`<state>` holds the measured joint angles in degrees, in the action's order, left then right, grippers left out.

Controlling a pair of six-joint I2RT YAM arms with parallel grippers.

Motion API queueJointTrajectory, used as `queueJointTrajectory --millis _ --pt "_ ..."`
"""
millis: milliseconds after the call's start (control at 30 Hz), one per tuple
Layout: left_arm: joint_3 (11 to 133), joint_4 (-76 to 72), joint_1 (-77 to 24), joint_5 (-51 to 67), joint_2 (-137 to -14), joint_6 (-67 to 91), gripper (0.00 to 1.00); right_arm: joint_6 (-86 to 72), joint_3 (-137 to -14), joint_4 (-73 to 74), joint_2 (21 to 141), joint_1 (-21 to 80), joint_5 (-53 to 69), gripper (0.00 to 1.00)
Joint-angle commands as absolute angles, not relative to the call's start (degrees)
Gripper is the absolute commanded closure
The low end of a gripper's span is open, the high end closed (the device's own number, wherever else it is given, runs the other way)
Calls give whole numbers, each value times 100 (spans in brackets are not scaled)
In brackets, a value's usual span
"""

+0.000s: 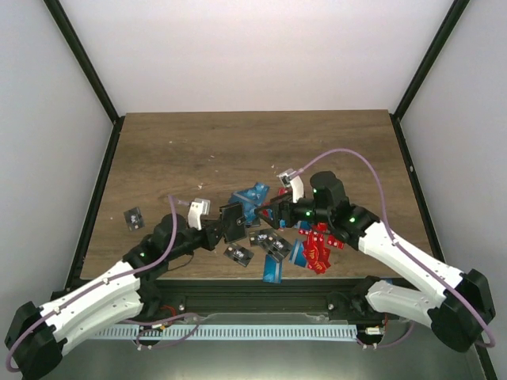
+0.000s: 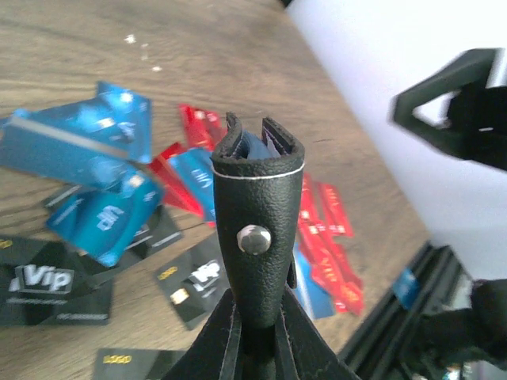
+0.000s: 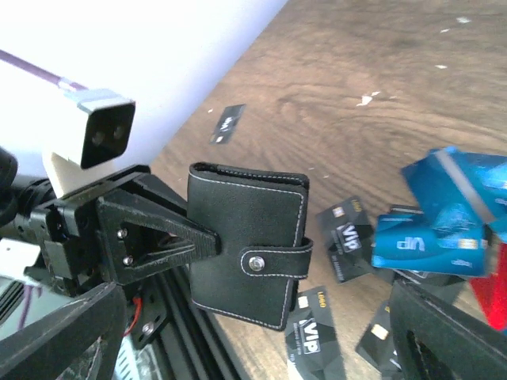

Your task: Put the credit cards into the card holder

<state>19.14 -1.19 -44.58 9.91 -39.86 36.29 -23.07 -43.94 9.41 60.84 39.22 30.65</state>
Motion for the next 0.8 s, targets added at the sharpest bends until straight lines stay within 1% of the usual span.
queueJointTrajectory --millis 0,267,500,667,767 --pt "2213 27 -4482 426 -4282 3437 96 -2573 -4308 1308 5819 4036 2038 8" --pt "2554 -9 -4481 490 -4940 3389 96 -2822 -4327 1418 5949 4354 1304 9" --pt "2750 -201 -4474 723 -5309 3375 96 -2769 -4588 1489 6369 4542 1343 11" --pt "2813 -384 -4480 948 -5601 3448 96 -2957 -4697 1315 6875 4867 1287 12" --pt "2883 -430 -4499 1067 -5707 3471 96 -3139 -4691 1183 7095 4893 1191 13"
